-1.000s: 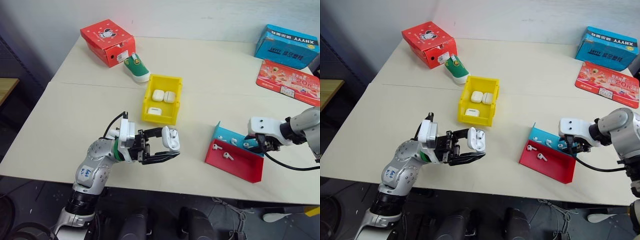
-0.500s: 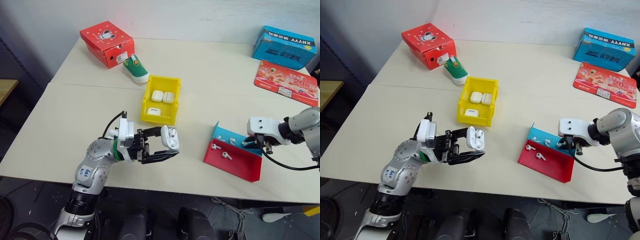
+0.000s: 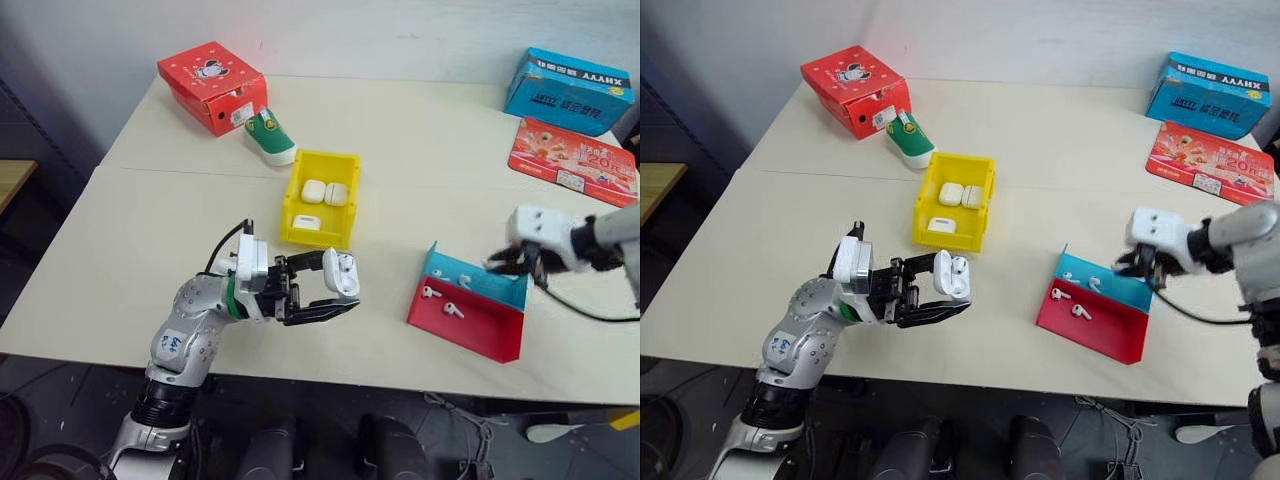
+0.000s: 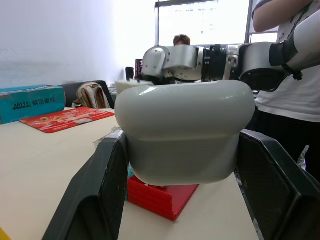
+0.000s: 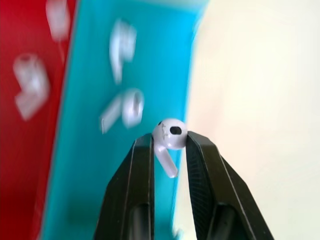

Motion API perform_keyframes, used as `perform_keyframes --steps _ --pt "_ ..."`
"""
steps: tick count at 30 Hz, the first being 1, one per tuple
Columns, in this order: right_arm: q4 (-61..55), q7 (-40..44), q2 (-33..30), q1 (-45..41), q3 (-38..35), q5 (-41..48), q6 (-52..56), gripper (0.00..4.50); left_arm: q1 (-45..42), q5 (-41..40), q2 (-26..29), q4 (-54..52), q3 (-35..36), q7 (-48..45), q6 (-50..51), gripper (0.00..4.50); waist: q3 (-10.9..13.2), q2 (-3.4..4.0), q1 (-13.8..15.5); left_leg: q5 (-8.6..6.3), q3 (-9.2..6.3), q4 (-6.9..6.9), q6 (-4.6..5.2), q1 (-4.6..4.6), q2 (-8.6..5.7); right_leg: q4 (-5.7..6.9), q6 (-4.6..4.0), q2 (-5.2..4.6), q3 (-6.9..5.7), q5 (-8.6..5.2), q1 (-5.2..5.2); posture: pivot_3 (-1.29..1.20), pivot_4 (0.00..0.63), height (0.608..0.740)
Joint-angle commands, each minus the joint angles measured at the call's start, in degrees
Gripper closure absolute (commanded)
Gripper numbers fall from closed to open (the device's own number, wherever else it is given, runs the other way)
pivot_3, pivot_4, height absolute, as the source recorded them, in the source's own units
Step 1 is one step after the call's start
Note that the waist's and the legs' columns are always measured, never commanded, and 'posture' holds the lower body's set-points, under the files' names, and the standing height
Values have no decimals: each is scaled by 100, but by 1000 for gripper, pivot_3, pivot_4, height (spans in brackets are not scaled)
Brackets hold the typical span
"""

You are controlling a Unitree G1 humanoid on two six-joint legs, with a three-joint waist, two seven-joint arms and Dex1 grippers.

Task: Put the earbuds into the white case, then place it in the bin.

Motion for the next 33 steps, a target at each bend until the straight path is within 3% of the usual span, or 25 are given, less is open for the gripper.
perform_keyframes --steps 1,7,13,21,33 --pt "-1716 -70 514 132 -1259 2478 2009 4024 -224 -45 -107 -110 -14 19 -102 1709 -3 -5 2 -1 -7 0 -4 0 5 3 -5 3 -5 1 3 0 150 740" --pt "-3390 -2162 1561 585 -2010 5377 4473 4024 -392 61 -213 138 -87 25 -96 1709 -6 -11 22 -5 -16 -1 1 -10 1 7 -13 -7 -10 3 0 0 150 740" --pt "-4249 -3893 2375 1038 -1961 6995 4718 4024 -521 231 -267 283 -185 143 -91 1709 -7 -11 17 -11 -22 -1 8 -30 -3 0 -12 -7 -13 8 -11 0 150 740" --pt "-4523 -4195 2421 1312 -1625 6633 4332 4024 -546 222 -346 249 -194 274 -64 1709 -7 -12 10 -10 -9 -1 17 -34 -7 2 -5 6 -12 12 -13 0 150 740" --pt "-4481 -3497 2211 1726 -1116 5381 3579 4024 -520 183 -378 187 -180 349 -55 1709 -7 -12 10 -8 -6 -1 20 -34 -9 1 0 19 -11 14 -13 0 150 740"
